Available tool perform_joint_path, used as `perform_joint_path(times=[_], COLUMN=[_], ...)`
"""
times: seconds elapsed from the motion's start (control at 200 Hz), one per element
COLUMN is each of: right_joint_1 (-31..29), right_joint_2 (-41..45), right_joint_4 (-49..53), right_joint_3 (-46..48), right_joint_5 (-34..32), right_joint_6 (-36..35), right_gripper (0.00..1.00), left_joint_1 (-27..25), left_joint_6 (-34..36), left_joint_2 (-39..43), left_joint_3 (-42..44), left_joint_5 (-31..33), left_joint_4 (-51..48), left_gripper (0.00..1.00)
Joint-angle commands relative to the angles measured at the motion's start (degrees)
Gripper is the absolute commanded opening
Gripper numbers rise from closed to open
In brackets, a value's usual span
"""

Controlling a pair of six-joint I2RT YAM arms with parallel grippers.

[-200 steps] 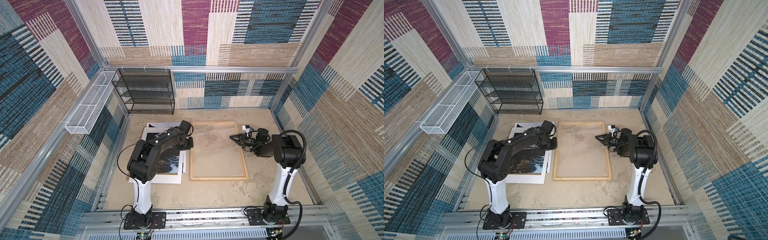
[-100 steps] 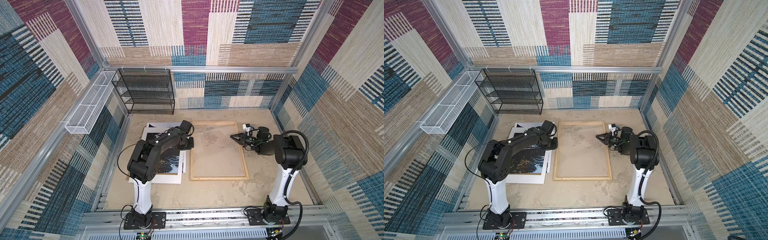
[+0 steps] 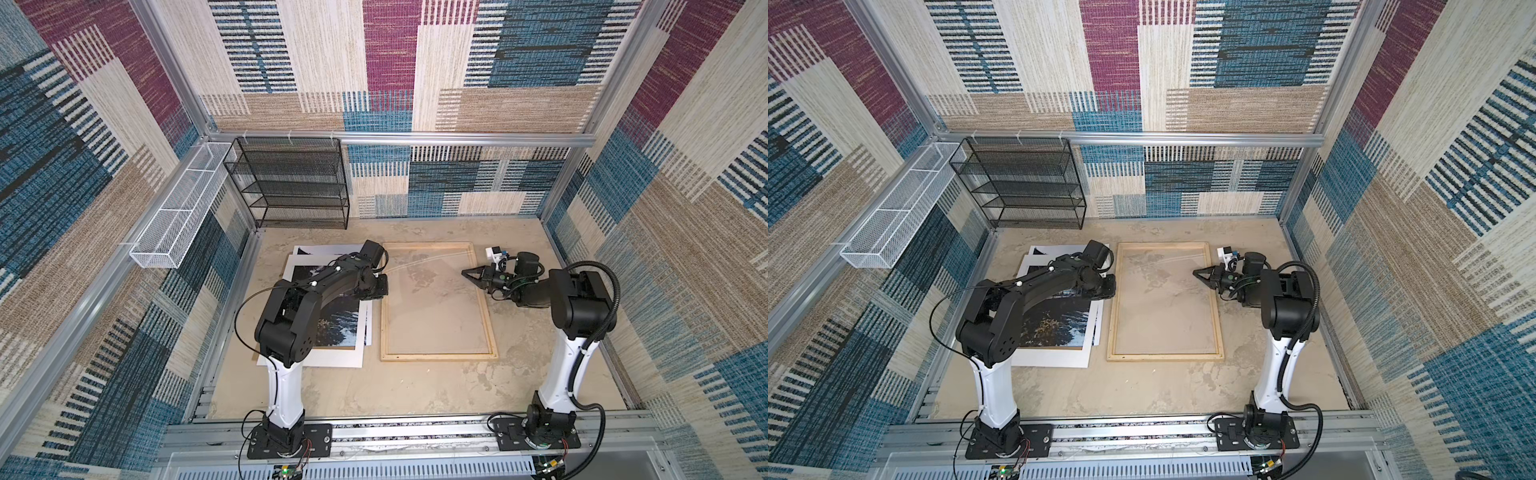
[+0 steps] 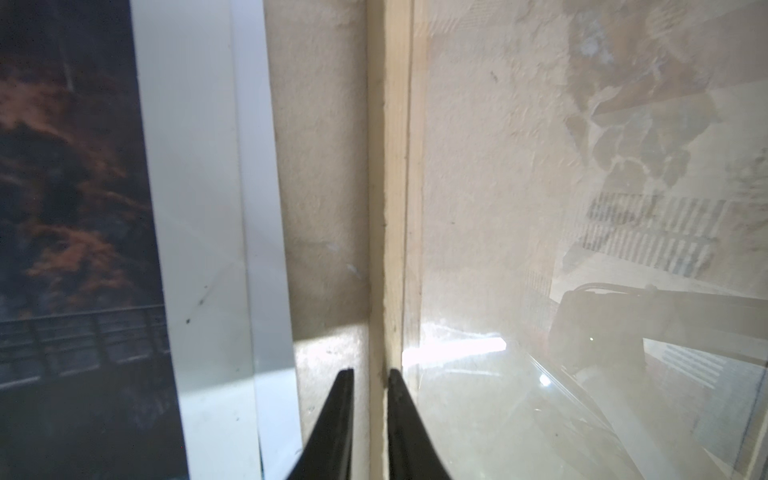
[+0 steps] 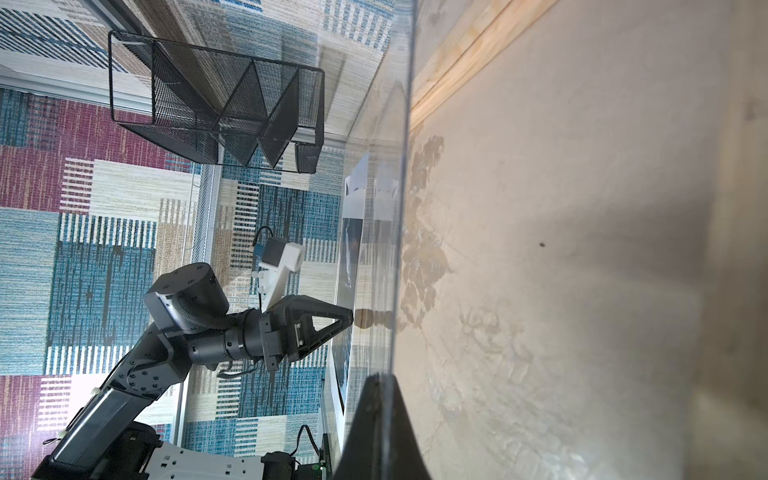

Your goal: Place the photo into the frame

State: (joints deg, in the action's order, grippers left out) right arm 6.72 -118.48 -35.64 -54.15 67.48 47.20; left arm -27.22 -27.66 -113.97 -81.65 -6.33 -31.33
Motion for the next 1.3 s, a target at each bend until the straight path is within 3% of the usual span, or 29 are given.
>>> perform_joint_path(times=[0.0, 1.297], right_joint_1=[0.13, 0.93], right_joint_2=[0.09, -2.36], right_joint_4=[-0.04, 0.93], right_joint_3=[-0.64, -2.19], right_joint_5=[1.69, 2.3], right_joint_6=[-1.49, -3.25], right_gripper=[0.0, 0.0], left_joint_1=[-0.19, -0.73], left_joint_6=[1.29, 2.13], left_joint_2=[0.42, -0.9], left_joint_3=[-0.36, -0.97], left_joint_5=[-0.62, 0.0], left_joint_4=[-0.13, -1.0], left_gripper=[0.2, 0.14])
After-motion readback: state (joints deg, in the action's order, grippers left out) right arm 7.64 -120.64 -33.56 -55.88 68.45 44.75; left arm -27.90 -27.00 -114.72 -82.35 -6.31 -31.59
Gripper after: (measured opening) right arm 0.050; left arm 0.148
